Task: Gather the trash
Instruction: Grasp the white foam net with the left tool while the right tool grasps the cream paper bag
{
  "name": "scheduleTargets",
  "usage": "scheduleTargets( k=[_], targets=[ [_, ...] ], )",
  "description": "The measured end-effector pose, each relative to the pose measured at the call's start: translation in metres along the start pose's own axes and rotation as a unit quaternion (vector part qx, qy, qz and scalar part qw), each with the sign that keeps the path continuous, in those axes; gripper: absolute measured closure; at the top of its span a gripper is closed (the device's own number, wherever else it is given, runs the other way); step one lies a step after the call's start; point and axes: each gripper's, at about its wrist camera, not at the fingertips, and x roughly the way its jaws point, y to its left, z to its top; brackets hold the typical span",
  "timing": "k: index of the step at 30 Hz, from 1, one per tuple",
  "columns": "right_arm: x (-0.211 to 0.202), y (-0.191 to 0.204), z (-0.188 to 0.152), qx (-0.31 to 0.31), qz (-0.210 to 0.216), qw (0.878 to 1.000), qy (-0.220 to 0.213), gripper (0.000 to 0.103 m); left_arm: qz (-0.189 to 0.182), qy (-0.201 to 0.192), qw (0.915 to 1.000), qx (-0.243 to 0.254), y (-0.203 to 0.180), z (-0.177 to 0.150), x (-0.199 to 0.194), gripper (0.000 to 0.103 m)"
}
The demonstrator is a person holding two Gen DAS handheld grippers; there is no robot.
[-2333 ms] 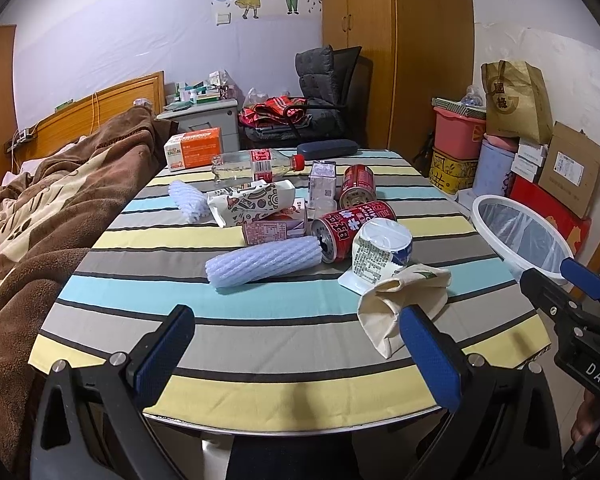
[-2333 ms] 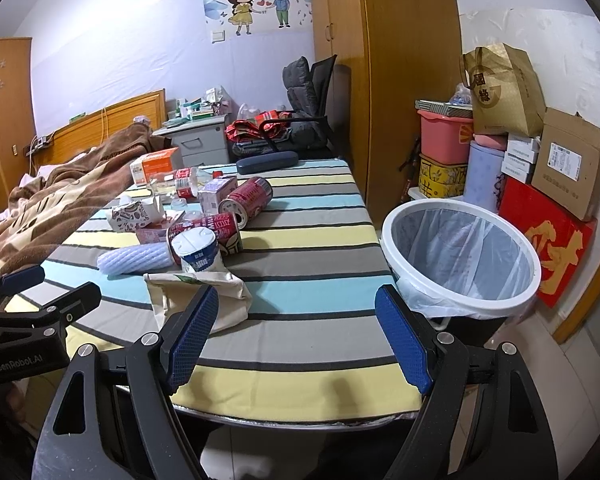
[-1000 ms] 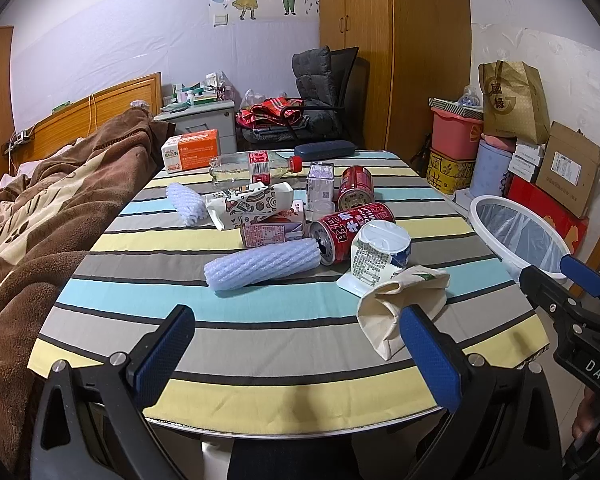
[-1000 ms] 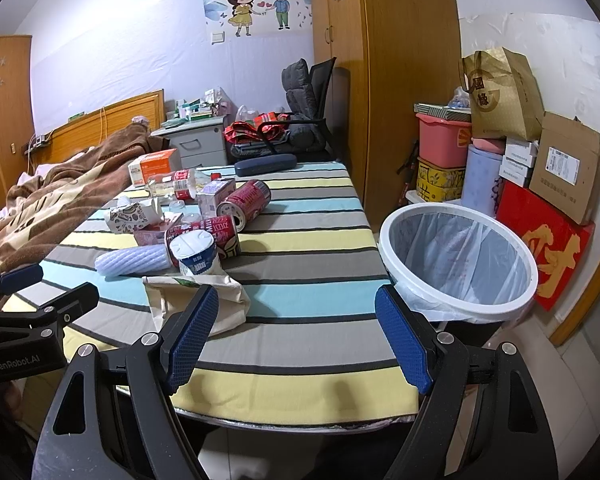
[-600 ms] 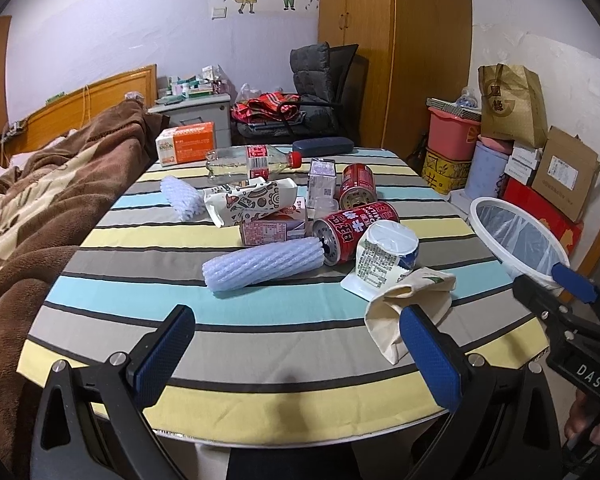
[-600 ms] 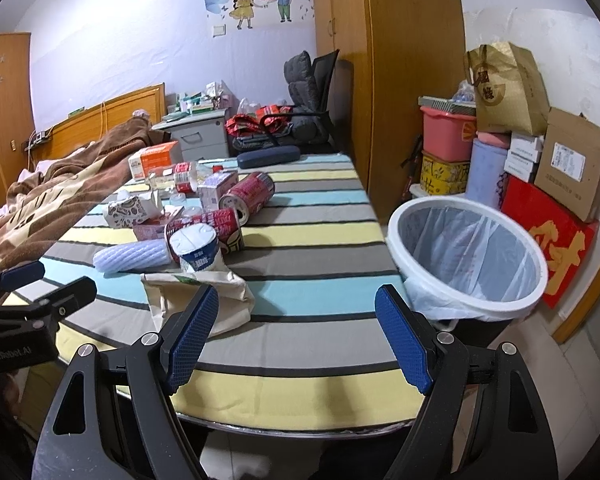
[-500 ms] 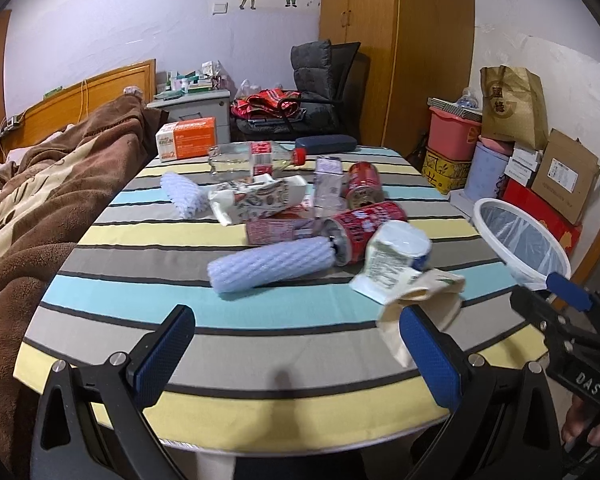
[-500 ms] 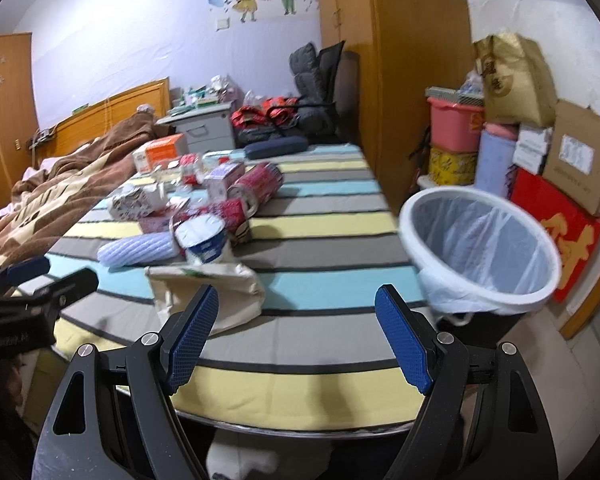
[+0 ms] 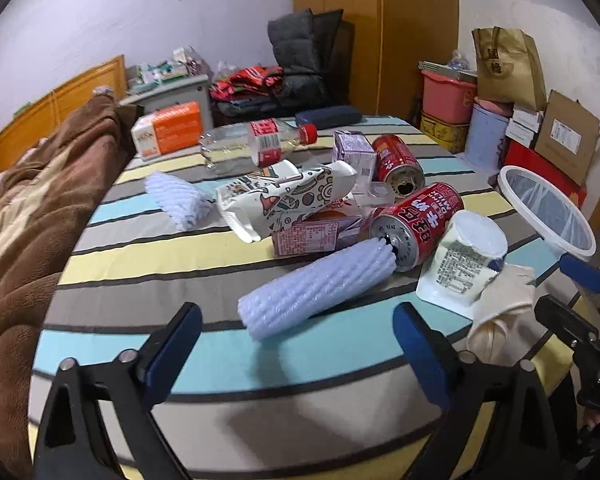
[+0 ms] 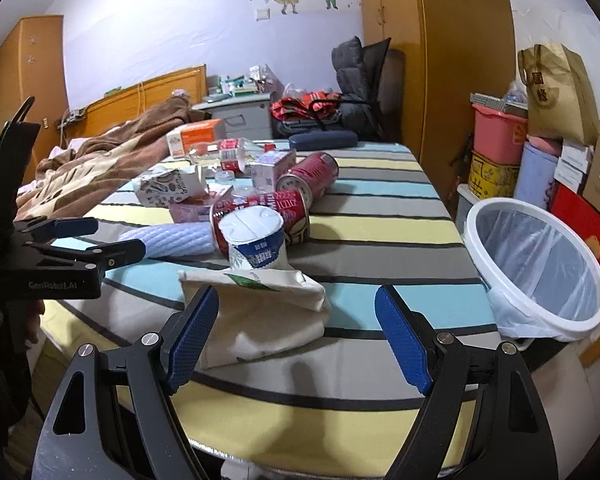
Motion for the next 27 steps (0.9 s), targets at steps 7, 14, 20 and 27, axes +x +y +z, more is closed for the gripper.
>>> scheduleTargets(
  k=[7,14,20,27],
  targets=[
    [0.011,-0.007,0.002,0.039,0.009,0.999,0.015,0.023,-0.022,0.017,0.9991,0.033,0.005,0.009,0.025,0.018],
    [0.027,-0.016,-0.001,0.064,0.024,0.996,0.049,0.036,-0.048,0.046,0.9971,0.037,0.006,0.009,0.048,0.028],
    [0.029,-0.016,-0.002,0.07,0.037,0.995,0.058,0.064,-0.059,0.058,0.9954,0.047,0.004,0.011,0.052,0.036],
    [0.024,-0.02,-0.003,0.067,0.031,0.996,0.053,0.077,-0.094,0.068,0.9916,0.057,-0.006,0.01,0.044,0.048]
  ],
)
